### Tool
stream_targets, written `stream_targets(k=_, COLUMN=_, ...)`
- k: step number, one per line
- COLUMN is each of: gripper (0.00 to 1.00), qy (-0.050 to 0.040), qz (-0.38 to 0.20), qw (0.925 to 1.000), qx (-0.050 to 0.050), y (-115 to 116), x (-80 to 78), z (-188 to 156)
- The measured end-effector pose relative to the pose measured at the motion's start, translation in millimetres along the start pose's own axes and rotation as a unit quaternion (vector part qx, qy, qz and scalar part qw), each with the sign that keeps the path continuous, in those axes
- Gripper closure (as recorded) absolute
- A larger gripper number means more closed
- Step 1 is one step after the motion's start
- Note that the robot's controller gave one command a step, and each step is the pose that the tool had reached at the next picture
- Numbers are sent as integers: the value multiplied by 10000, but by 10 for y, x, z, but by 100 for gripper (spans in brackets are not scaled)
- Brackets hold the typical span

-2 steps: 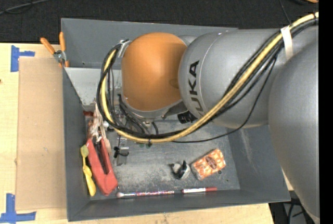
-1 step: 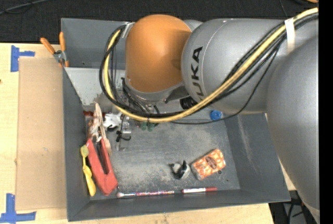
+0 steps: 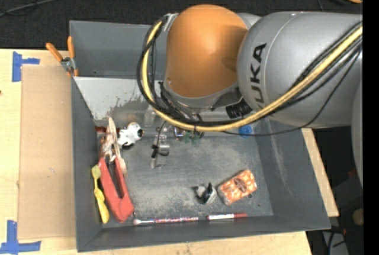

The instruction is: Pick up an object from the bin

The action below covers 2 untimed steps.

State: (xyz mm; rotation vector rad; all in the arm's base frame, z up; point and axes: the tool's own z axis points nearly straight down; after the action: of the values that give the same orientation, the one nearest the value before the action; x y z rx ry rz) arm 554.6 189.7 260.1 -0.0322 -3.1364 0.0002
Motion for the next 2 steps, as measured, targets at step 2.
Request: stream_targets(k=2, gripper=0, qy=-77, qz=373, qw=9993, qx=-31, y=-492, x=-59, z=1569)
